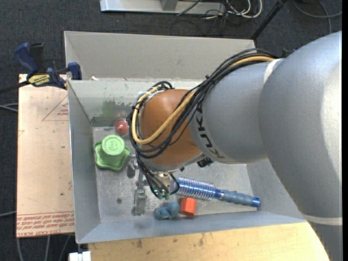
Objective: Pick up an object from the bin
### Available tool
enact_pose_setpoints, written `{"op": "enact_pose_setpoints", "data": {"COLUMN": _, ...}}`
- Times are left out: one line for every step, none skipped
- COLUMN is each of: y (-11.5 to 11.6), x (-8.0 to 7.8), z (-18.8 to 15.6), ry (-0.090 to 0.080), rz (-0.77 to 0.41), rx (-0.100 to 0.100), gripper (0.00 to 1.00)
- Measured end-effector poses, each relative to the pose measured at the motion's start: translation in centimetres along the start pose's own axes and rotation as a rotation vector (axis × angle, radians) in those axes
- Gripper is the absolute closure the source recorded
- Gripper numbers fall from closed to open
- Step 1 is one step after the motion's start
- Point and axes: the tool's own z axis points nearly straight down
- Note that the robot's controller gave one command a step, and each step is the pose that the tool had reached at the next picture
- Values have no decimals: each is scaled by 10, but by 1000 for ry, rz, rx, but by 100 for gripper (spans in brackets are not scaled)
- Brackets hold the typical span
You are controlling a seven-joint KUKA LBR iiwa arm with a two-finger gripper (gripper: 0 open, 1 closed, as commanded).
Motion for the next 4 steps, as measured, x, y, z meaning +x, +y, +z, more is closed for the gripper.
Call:
{"op": "enact_pose_setpoints", "data": {"y": 25, "x": -55, "z": 35, "ry": -14, "rz": 205, "rx": -3, "gripper": 0}}
{"op": "enact_pose_setpoints", "data": {"y": 48, "x": -121, "z": 5, "ry": -11, "rz": 447, "rx": -3, "gripper": 0}}
{"op": "enact_pose_setpoints", "data": {"y": 54, "x": -165, "z": 19, "ry": -18, "rz": 520, "rx": -4, "gripper": 0}}
{"op": "enact_pose_setpoints", "data": {"y": 54, "x": -158, "z": 56, "ry": 10, "rz": 591, "rx": 6, "gripper": 0}}
